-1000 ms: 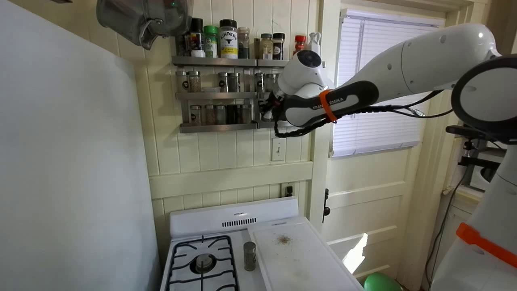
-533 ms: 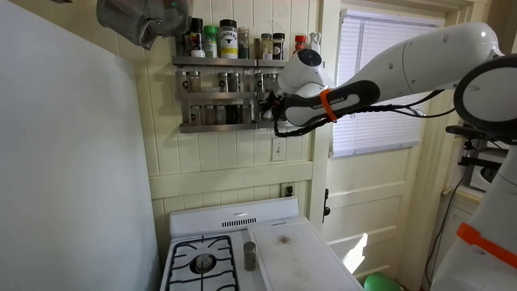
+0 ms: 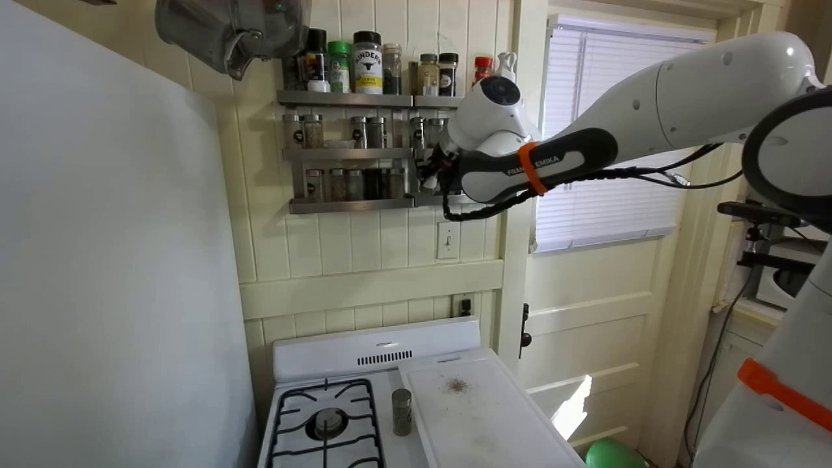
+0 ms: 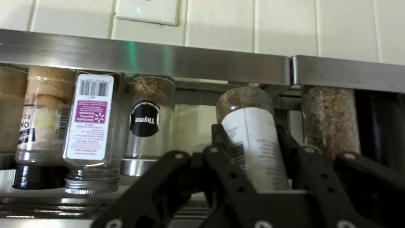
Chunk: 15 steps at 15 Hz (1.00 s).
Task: Put the right bottle on the bottom shelf
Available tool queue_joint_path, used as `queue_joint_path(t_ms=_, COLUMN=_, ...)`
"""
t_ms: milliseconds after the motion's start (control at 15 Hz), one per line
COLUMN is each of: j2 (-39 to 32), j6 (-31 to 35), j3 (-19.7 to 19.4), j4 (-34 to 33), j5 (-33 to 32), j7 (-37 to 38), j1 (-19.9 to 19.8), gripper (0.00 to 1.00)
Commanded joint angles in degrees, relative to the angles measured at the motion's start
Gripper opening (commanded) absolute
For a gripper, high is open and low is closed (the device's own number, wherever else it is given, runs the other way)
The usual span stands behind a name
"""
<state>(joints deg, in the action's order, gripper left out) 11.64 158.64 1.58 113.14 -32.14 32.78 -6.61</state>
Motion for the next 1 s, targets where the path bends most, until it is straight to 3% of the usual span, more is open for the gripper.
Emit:
queue_joint_path(t_ms=0, j2=1.2, j6=2.8, j3=-0.1, j4=2.7, j5=-1.6, j7=0.1, j1=-0.3, gripper=0.17)
queue_joint_path(t_ms=933, j2=0.7, j6=10.1, j3=-0.3, j4=4.2, j5=-8.5, j7=1.1, j1=-2.7, gripper=0.17)
